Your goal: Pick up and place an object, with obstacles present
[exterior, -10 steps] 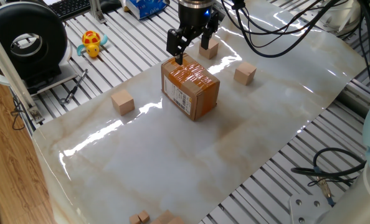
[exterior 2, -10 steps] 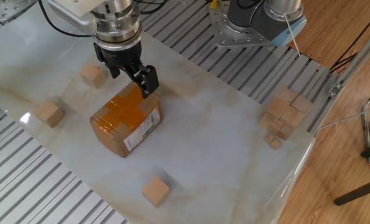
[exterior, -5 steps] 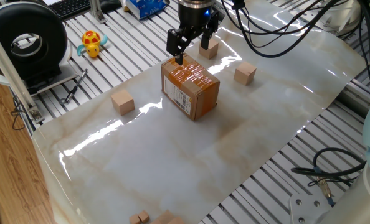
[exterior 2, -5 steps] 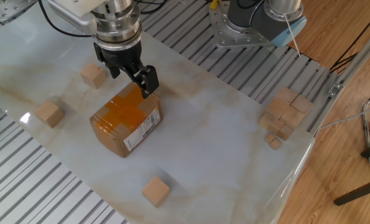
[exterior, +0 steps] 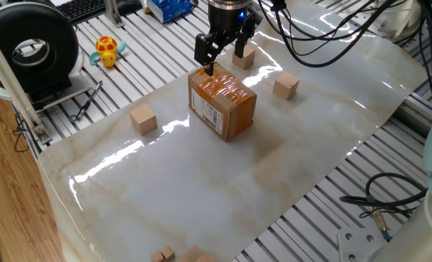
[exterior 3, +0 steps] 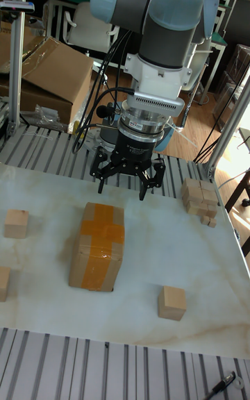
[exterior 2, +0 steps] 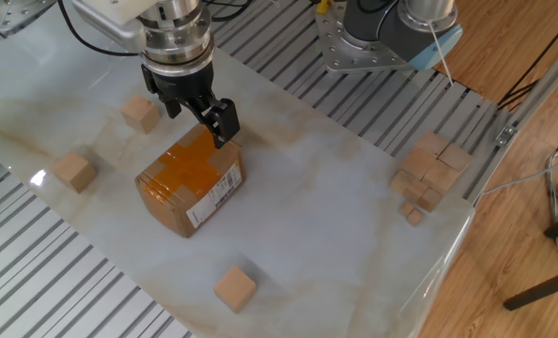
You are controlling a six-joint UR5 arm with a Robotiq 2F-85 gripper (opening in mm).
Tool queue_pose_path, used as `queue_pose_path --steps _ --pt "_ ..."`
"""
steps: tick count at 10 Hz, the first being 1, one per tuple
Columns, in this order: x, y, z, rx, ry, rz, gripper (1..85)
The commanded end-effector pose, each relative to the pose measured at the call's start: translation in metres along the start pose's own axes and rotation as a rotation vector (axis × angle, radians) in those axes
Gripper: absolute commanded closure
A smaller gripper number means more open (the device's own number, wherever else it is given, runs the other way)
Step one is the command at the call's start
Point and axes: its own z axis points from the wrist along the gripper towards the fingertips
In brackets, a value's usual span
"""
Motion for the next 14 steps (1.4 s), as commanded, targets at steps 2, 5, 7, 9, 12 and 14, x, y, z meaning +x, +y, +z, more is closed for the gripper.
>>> queue_pose_path --steps 2,5,7,9,12,14 --pt "-0.038 0.003 -0.002 0.004 -0.15 -0.023 44.0" --pt "-0.038 0.003 -0.002 0.004 -0.15 -0.022 44.3" --pt "-0.038 0.002 -0.002 0.006 -0.149 -0.027 44.3" --pt "-0.037 0.002 -0.002 0.006 -0.147 -0.031 44.7" --pt "-0.028 -0.011 -0.007 -0.018 -0.129 -0.083 45.3" --pt "-0.02 -0.014 -0.012 -0.054 -0.124 -0.099 44.7"
